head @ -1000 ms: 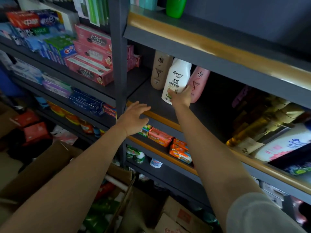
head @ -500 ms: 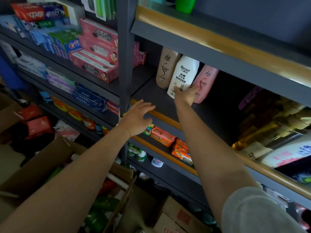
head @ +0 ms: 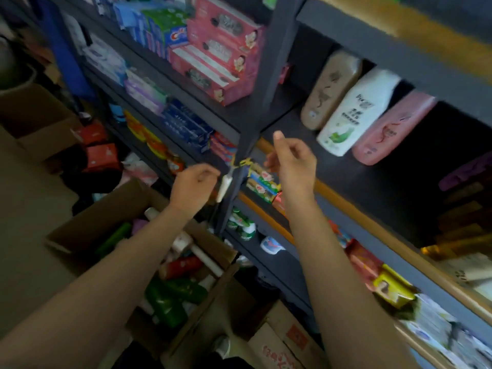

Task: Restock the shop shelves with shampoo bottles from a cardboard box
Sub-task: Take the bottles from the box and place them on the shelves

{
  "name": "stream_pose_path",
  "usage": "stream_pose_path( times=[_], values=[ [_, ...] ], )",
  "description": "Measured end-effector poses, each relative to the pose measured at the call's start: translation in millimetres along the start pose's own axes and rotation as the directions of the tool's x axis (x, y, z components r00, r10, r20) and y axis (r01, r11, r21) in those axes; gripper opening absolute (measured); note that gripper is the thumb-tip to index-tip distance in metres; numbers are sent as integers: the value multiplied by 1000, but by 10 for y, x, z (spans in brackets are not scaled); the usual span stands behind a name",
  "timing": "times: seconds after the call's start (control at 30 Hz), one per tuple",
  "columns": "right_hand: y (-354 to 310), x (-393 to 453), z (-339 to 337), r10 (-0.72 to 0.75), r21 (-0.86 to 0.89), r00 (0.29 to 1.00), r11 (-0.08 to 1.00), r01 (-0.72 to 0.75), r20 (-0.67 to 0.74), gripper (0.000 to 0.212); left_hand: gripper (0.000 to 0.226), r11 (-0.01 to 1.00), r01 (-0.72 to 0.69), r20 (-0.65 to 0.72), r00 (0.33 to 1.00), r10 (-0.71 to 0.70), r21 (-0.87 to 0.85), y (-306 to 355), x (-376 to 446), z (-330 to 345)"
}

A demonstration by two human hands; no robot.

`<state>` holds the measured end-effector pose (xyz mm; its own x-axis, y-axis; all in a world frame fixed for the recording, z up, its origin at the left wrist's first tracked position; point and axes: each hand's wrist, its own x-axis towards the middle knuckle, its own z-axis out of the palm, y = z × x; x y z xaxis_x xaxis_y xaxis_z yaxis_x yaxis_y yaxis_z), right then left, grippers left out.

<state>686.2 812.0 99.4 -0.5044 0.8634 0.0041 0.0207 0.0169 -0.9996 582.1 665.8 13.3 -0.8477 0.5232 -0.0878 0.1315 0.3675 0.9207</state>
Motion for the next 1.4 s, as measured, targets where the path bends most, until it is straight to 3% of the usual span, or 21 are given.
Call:
stream_pose_path(
  times=[0.07,0.1,0.17,0.2,0.27,0.37,0.47,0.6,0.67,0.77,0.9,1.03,1.17,1.3,1.4],
  values=[
    [335,-267,368,134,-117,963,987,-109,234,26,18,965,252,-17,968,-252,70,-646,-144,-322],
    [574,-394,560,251,-212,910,959,-187,330,22,23,928,351,-43,936,-348,128,-982,-253,-484],
    [1151,-659,914,485,-399,752,860,-317,447,18,28,845,446,-101,894,-436,295,-1542,-542,-772],
    [1462,-797,1070,577,-475,670,803,-360,467,16,28,813,442,-153,896,-417,379,-1774,-681,-892],
    [2033,-1058,1324,723,-600,523,680,-422,451,13,27,742,385,-221,923,-316,549,-2183,-916,-1097],
    [2703,-1380,1610,836,-721,392,536,-438,384,18,27,641,362,-244,932,-268,677,-2680,-1146,-1339],
    [3138,-1560,1844,891,-770,339,438,-464,303,31,35,625,365,-202,927,-318,690,-3012,-1248,-1488],
    [3610,-1713,2043,932,-703,287,356,-615,221,45,29,678,302,-205,953,-222,670,-3275,-1400,-1571],
    [3788,-1782,2149,944,-604,273,329,-726,186,57,25,702,295,-230,955,-189,648,-3367,-1470,-1597],
    [3947,-1860,2349,954,-342,266,297,-891,136,53,26,739,267,-234,960,-152,618,-3419,-1497,-1604],
    [4064,-1846,2514,953,-173,290,301,-938,84,53,21,745,245,-220,966,-135,620,-3431,-1492,-1602],
    [3899,-1774,2657,949,-198,282,306,-931,140,53,22,742,287,-221,957,-189,606,-3488,-1539,-1624],
    [3483,-1686,2684,912,-352,373,411,-841,173,48,27,813,276,-219,958,-187,513,-3362,-1483,-1608],
    [2709,-1581,2470,810,-575,521,568,-588,268,38,20,891,422,-279,887,-368,167,-2895,-1222,-1604],
    [1988,-1526,2201,674,-574,587,720,-389,448,34,25,775,568,-226,745,-627,-277,-2404,-978,-1584]
  ],
)
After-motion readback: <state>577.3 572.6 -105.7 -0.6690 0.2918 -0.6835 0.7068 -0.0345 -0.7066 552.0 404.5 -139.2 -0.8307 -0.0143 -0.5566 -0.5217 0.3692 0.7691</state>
